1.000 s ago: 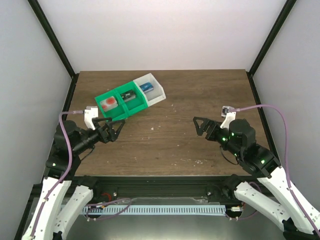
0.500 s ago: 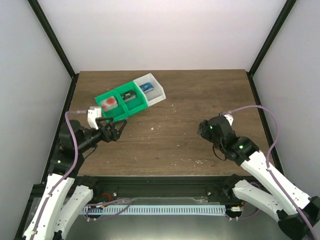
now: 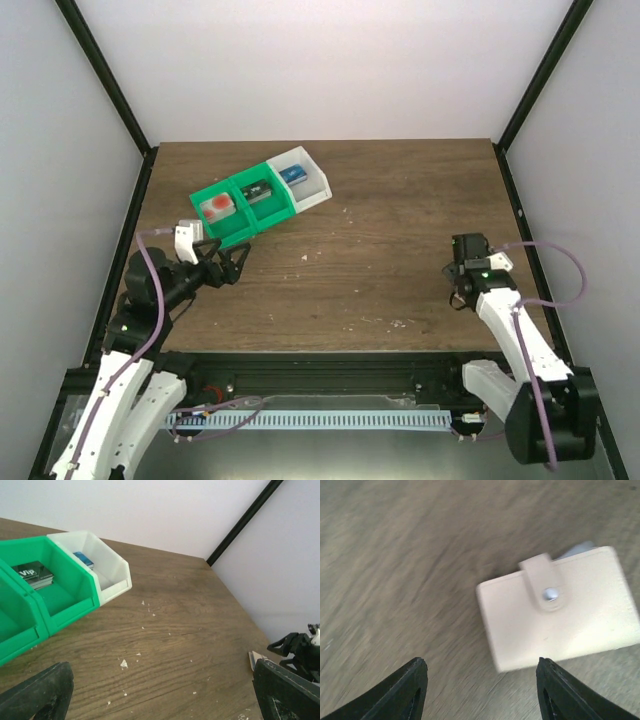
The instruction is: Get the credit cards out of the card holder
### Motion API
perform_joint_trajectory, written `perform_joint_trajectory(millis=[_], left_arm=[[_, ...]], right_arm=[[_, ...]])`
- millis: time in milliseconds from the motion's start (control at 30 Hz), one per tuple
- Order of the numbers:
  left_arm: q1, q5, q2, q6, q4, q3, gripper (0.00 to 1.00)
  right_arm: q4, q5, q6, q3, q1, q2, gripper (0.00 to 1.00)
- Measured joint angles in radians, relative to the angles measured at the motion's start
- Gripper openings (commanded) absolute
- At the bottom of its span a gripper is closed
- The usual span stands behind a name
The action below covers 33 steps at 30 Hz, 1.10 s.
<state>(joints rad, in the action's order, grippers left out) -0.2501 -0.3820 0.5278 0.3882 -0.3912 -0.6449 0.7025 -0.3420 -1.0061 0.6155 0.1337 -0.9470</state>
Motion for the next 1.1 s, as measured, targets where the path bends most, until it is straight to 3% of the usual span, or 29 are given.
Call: perform_joint_trajectory(millis=[233, 367, 567, 1100], left_arm=[[0.000, 0.015, -0.002, 0.000, 0.009, 0.000, 1.00], [0.000, 0.016, 0.009, -0.001, 0.010, 0.000, 1.00], [0.000, 0.022, 0.026, -0.001, 0.010, 0.000, 1.00], [0.000, 0.038, 0.055, 0.000, 0.016, 0.000, 1.00]], right_arm=[[-0.105, 0.055, 0.005, -0.063, -0.340, -0.054, 0.68], [-0.187, 0.102, 0.027, -0.085, -0.475, -0.103, 0.69], [-0.297, 0.178, 0.080, -0.129, -0.499, -0.193, 0.71], [-0.507, 0.460, 0.273, -0.204, -0.463, -0.180, 0.72]])
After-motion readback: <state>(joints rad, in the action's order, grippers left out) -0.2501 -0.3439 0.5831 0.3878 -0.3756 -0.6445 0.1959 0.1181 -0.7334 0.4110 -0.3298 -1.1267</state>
